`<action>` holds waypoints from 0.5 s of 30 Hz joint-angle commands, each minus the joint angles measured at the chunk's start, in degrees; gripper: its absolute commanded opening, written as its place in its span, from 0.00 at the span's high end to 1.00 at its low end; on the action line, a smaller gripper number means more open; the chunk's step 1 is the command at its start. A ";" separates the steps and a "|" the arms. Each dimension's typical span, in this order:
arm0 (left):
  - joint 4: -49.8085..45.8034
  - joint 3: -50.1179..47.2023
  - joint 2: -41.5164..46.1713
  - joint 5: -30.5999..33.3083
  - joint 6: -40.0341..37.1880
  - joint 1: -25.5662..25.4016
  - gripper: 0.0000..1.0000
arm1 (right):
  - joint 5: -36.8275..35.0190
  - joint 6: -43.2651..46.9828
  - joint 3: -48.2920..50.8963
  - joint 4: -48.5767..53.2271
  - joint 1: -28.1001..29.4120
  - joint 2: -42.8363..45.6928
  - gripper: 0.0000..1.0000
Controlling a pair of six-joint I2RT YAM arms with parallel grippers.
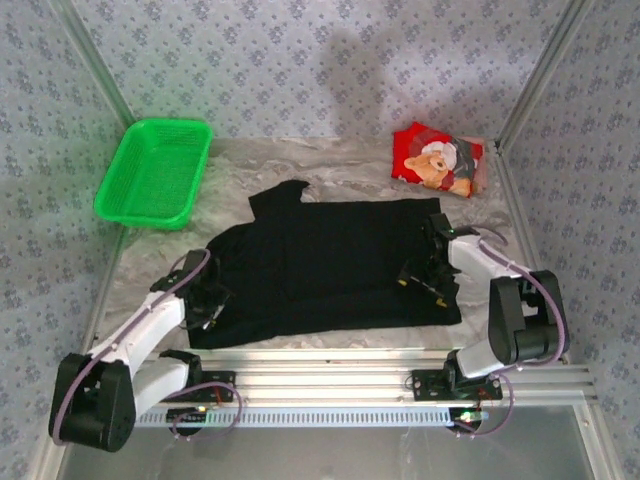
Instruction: Fold and stack the t-shirts
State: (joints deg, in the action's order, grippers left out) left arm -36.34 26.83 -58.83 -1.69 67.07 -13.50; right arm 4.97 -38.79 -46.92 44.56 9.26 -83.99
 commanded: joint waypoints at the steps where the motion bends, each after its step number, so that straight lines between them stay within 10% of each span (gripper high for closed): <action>1: -4.47 7.92 -0.41 -0.18 0.45 0.31 0.33 | 0.16 0.78 -4.82 3.23 -0.56 2.82 0.04; 7: -10.47 41.23 -19.43 0.16 -17.16 0.83 0.18 | 5.34 8.25 -17.29 7.27 -0.81 3.79 0.00; 15: -18.65 79.16 -56.17 -10.10 -33.32 3.63 0.21 | 12.38 15.84 -24.47 2.81 -1.49 3.77 0.00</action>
State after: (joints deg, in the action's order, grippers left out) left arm -46.22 99.48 -105.69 -8.40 42.44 -10.15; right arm 13.72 -26.70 -69.63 47.86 8.49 -80.97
